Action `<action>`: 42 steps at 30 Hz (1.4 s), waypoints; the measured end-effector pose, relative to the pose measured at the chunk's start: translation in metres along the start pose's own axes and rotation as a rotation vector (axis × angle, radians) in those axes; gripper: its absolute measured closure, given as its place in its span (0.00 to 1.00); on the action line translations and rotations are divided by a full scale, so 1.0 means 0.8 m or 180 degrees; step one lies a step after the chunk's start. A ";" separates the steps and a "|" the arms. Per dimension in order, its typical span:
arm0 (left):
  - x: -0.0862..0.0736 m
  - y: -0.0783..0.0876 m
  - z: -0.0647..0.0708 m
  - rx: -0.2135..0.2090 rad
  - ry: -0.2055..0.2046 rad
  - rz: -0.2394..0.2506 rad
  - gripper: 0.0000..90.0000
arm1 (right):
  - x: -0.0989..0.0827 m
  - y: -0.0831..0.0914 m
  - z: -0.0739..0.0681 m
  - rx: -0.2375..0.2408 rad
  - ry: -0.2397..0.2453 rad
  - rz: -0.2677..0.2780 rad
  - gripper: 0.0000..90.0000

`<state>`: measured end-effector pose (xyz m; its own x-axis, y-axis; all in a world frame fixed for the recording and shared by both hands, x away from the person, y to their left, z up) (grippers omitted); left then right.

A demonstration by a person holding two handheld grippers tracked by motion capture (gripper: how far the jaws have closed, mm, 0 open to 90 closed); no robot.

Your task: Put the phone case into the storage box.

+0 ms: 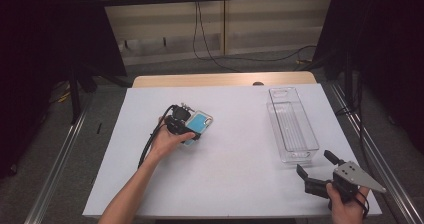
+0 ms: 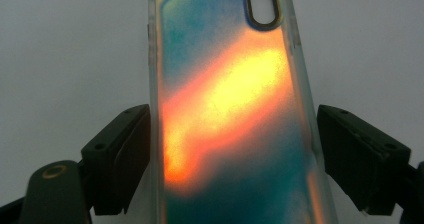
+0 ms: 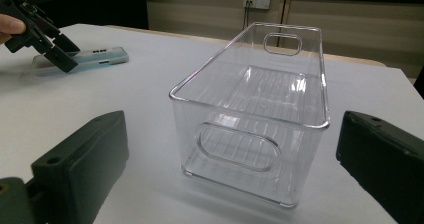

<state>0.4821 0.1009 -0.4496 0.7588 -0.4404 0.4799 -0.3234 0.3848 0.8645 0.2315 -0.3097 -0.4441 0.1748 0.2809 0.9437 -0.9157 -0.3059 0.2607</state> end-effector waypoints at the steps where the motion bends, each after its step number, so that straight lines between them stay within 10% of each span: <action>1: 0.000 0.001 0.000 -0.0008 0.0006 0.0009 0.19 | 0.000 0.000 0.000 -0.0001 0.0001 0.0002 0.00; 42: 0.004 0.047 0.007 -0.0007 -0.0019 0.0642 0.19 | 0.000 0.001 0.001 -0.0025 -0.0006 -0.0007 0.00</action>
<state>0.4691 0.1098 -0.4150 0.6754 -0.3591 0.6441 -0.4672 0.4674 0.7505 0.2308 -0.3106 -0.4439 0.1775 0.2797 0.9435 -0.9182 -0.2980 0.2611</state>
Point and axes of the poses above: each handheld gripper's, and its own axes: y roughly backward along the jaws, x roughly out of its top, z roughly to its right, the point moved 1 cm from there along -y, roughly forward along the jaws, and after that the axes turned 13 degrees about y, right-handed, at the moved point
